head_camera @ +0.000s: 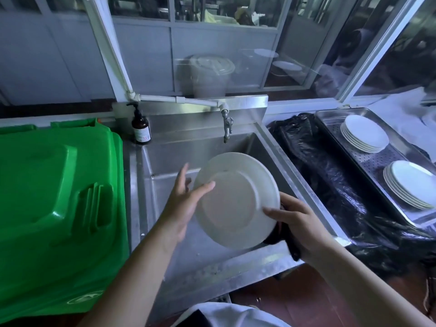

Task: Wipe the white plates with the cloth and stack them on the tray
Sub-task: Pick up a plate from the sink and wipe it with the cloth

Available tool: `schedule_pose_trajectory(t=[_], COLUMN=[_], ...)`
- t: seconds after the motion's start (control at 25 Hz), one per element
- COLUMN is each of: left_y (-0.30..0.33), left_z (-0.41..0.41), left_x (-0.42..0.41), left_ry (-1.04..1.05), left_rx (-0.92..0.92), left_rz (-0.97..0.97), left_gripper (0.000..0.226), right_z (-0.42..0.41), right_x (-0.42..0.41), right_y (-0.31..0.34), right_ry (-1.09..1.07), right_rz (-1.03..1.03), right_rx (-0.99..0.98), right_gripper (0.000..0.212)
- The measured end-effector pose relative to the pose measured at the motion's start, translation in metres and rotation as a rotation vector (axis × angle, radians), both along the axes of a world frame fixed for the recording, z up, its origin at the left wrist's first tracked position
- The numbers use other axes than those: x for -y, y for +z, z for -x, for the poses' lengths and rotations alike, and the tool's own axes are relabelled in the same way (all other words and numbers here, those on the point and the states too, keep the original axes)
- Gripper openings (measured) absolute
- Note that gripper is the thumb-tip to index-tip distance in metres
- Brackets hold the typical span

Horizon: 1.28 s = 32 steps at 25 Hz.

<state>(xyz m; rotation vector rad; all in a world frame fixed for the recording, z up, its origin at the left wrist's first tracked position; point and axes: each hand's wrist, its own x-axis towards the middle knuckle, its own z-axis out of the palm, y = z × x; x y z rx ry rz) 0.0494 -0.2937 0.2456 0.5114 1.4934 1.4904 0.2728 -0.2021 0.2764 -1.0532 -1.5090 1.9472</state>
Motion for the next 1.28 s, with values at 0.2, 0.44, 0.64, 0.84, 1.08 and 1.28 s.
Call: schedule_pose_trajectory(t=[0.2,0.44,0.64,0.84,1.08,1.28], left_y=[-0.003,-0.005,0.015,0.035,0.053,0.045], left_z=[0.006,-0.023,-0.052,-0.088,-0.105,-0.113], left_x=[0.025,0.020,0.010,-0.006,-0.023,-0.023], left_ry=[-0.383,-0.363,-0.320,-0.382,-0.232,-0.057], left_rx=[0.386,0.343,0.162,0.005,-0.024,0.033], left_rz=[-0.256,-0.294,-0.259,-0.211,-0.169,-0.206], left_gripper=[0.074,0.067,0.061,0.059,0.052,0.046], right_z=[-0.037,-0.042,-0.037,-0.005,0.017,0.008], right_x=[-0.020,-0.043,-0.048,-0.063,-0.069,-0.044], right_y=[0.009,-0.002,0.009,0.025,0.056,0.037], right_ry=[0.084,-0.079,-0.420,-0.138,0.174,0.414], right_rz=[0.260,0.181,-0.123,-0.178,-0.689,-1.013], right_rx=[-0.155,0.118,0.115,0.133,0.128,0.023], right_gripper=[0.053,0.032,0.044,0.039,0.057,0.060])
